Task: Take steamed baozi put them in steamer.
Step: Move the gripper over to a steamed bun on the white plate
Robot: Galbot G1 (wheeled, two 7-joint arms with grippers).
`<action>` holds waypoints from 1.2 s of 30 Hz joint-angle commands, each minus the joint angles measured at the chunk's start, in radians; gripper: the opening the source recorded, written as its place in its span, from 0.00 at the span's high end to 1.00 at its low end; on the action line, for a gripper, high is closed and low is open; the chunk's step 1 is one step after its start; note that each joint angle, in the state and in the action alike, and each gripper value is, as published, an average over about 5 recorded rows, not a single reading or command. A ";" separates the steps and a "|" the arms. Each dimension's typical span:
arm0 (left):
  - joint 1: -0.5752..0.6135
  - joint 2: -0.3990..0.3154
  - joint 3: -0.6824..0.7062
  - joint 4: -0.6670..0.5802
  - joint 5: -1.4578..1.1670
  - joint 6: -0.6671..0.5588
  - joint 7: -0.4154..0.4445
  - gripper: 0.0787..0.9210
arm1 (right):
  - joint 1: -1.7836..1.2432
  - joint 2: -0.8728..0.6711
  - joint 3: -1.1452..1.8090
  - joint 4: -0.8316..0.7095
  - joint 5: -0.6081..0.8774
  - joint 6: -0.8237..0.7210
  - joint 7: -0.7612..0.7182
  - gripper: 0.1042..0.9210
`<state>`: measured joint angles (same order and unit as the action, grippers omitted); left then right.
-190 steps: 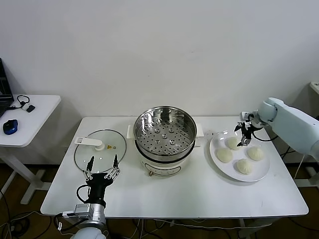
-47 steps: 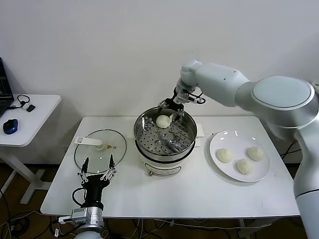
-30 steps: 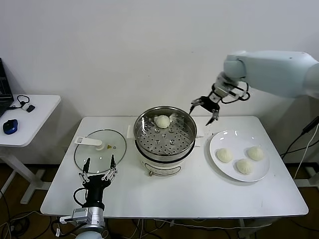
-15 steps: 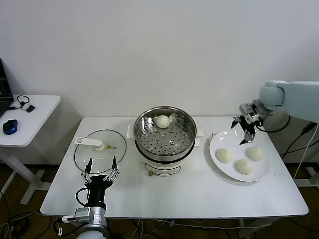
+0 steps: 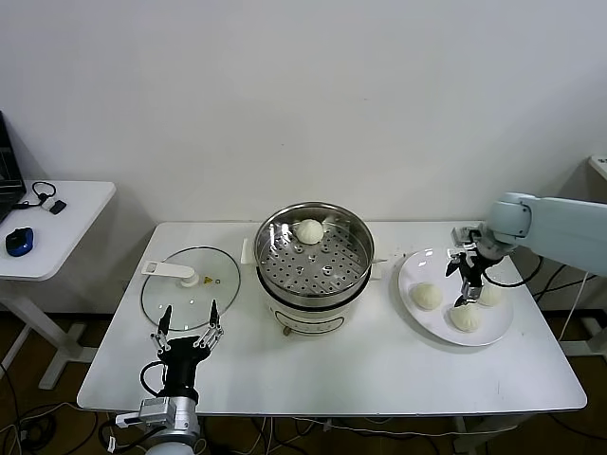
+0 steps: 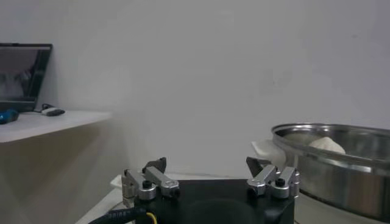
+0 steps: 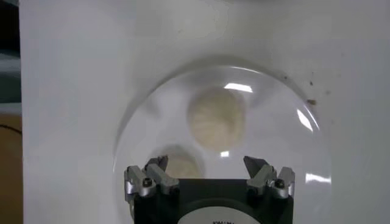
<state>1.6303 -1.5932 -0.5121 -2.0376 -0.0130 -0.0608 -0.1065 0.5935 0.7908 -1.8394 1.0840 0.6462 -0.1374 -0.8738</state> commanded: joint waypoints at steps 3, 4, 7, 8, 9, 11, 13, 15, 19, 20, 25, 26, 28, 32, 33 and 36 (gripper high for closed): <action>0.001 -0.002 -0.003 0.003 0.001 -0.004 -0.001 0.12 | -0.205 0.069 0.196 -0.181 -0.018 0.027 -0.015 0.12; 0.001 -0.002 -0.002 0.003 0.002 -0.004 -0.001 0.12 | -0.208 0.074 0.202 -0.189 -0.019 0.029 -0.016 0.12; 0.002 -0.002 -0.002 0.002 0.002 -0.004 -0.001 0.12 | -0.210 0.084 0.208 -0.196 -0.022 0.033 -0.021 0.12; 0.002 -0.002 -0.002 0.002 0.002 -0.005 -0.001 0.12 | -0.210 0.086 0.207 -0.196 -0.024 0.032 -0.024 0.12; 0.002 -0.002 -0.003 0.001 0.002 -0.005 -0.001 0.12 | -0.211 0.088 0.207 -0.195 -0.026 0.032 -0.027 0.12; 0.003 -0.001 -0.003 0.000 0.002 -0.005 0.000 0.12 | -0.212 0.092 0.205 -0.195 -0.029 0.031 -0.033 0.12; 0.004 -0.001 -0.003 -0.002 0.002 -0.004 0.000 0.12 | -0.213 0.096 0.204 -0.196 -0.034 0.032 -0.039 0.12; 0.004 -0.001 -0.004 -0.003 0.002 -0.005 0.000 0.12 | -0.215 0.100 0.205 -0.198 -0.037 0.032 -0.041 0.12; 0.004 -0.001 -0.005 -0.004 0.002 -0.006 0.001 0.12 | -0.218 0.106 0.204 -0.207 -0.043 0.033 -0.042 0.12; 0.004 -0.001 -0.005 -0.004 0.001 -0.006 0.001 0.12 | -0.218 0.107 0.203 -0.208 -0.045 0.033 -0.043 0.12; 0.002 -0.001 -0.007 -0.007 0.000 -0.005 0.001 0.12 | -0.215 0.112 0.198 -0.211 -0.050 0.030 -0.049 0.12; 0.002 -0.001 -0.007 -0.007 -0.001 -0.005 0.001 0.12 | -0.215 0.113 0.197 -0.211 -0.050 0.029 -0.049 0.12; 0.001 -0.001 -0.007 -0.007 -0.001 -0.005 0.001 0.12 | -0.216 0.116 0.197 -0.213 -0.050 0.028 -0.050 0.14; 0.001 -0.001 -0.007 -0.007 -0.001 -0.005 0.000 0.12 | -0.217 0.124 0.193 -0.217 -0.053 0.027 -0.051 0.24; 0.001 -0.001 -0.007 -0.007 -0.001 -0.004 0.000 0.12 | -0.216 0.125 0.192 -0.217 -0.054 0.027 -0.052 0.28; 0.001 -0.001 -0.008 -0.009 -0.001 -0.004 0.000 0.12 | -0.206 0.127 0.187 -0.213 -0.054 0.025 -0.053 0.36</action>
<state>1.6313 -1.5941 -0.5194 -2.0445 -0.0135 -0.0661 -0.1062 0.3878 0.9103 -1.6535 0.8785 0.5953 -0.1123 -0.9227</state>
